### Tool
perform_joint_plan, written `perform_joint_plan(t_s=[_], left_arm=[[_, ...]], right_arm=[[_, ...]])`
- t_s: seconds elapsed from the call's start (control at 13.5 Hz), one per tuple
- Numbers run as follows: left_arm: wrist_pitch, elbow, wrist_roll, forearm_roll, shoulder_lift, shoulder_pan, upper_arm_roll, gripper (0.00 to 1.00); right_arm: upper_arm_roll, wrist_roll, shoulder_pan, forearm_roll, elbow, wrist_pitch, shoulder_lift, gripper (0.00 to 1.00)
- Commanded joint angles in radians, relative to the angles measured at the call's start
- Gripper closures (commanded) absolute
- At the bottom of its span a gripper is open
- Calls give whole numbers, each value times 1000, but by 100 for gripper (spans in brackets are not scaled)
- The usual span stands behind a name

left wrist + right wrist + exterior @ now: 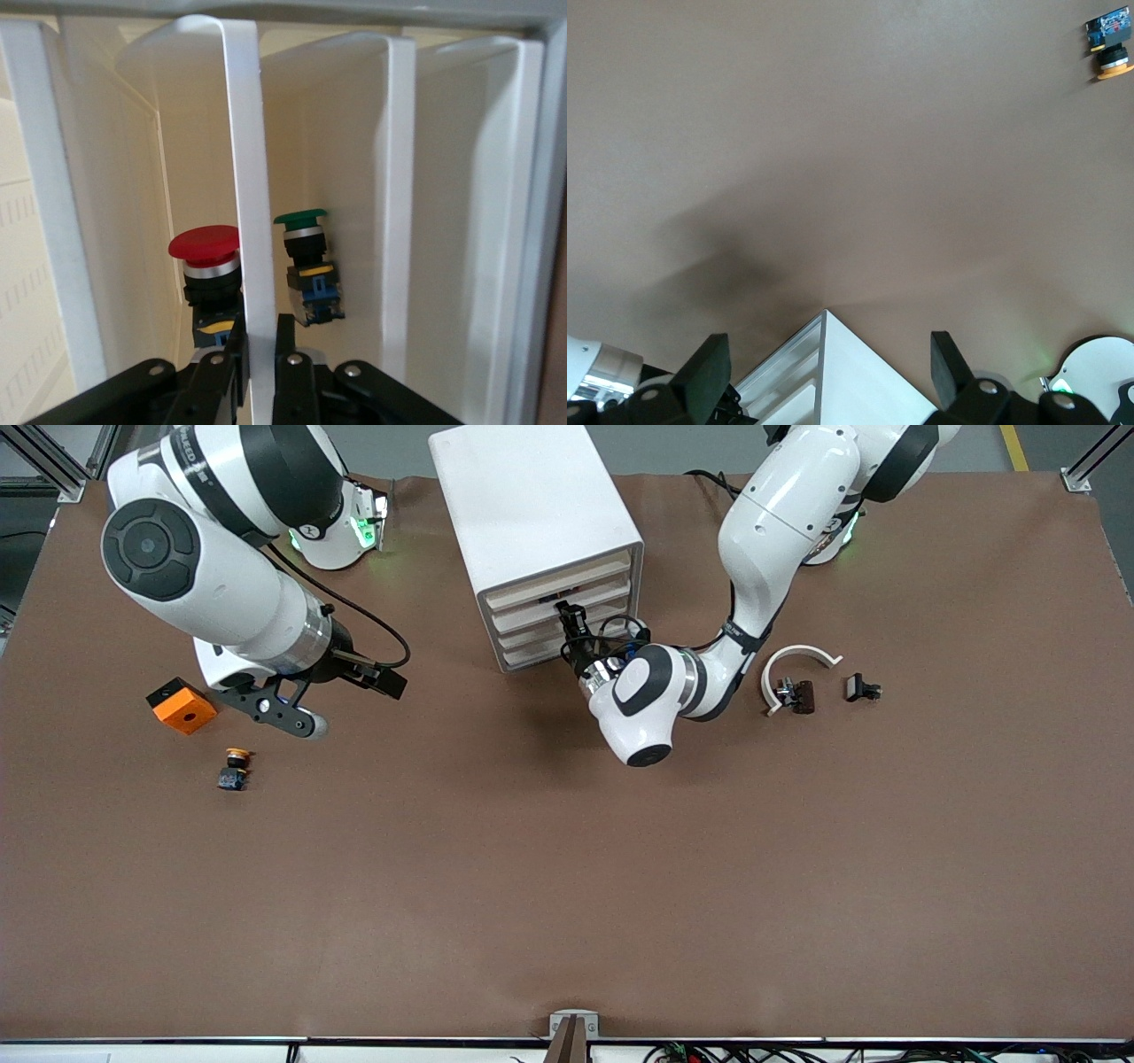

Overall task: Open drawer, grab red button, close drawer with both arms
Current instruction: 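Grip the drawer front with the left gripper and pull the drawer open, then reach the right gripper into the drawer and grasp the red button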

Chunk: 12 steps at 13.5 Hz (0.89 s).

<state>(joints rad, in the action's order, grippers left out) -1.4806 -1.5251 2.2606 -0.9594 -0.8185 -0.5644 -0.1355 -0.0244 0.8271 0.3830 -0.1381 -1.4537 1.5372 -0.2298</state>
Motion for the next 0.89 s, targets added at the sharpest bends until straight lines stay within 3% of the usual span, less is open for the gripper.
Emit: perform_joint_plan(t_s=[0.0, 0.67, 0.74, 0.81], left_arm=[[-3, 31, -9, -15, -13, 49, 8, 100], [-129, 115, 1, -16, -10, 126, 40, 100], [-129, 118, -4, -15, -8, 126, 40, 87], [-129, 123, -7, -12, -7, 126, 40, 55]], right_arm=[[0, 64, 22, -17, 23, -6, -9, 0], [0, 505, 207, -17, 22, 109, -65, 0], [0, 550, 224, -15, 23, 125, -77, 0], [0, 587, 247, -14, 21, 130, -91, 0]])
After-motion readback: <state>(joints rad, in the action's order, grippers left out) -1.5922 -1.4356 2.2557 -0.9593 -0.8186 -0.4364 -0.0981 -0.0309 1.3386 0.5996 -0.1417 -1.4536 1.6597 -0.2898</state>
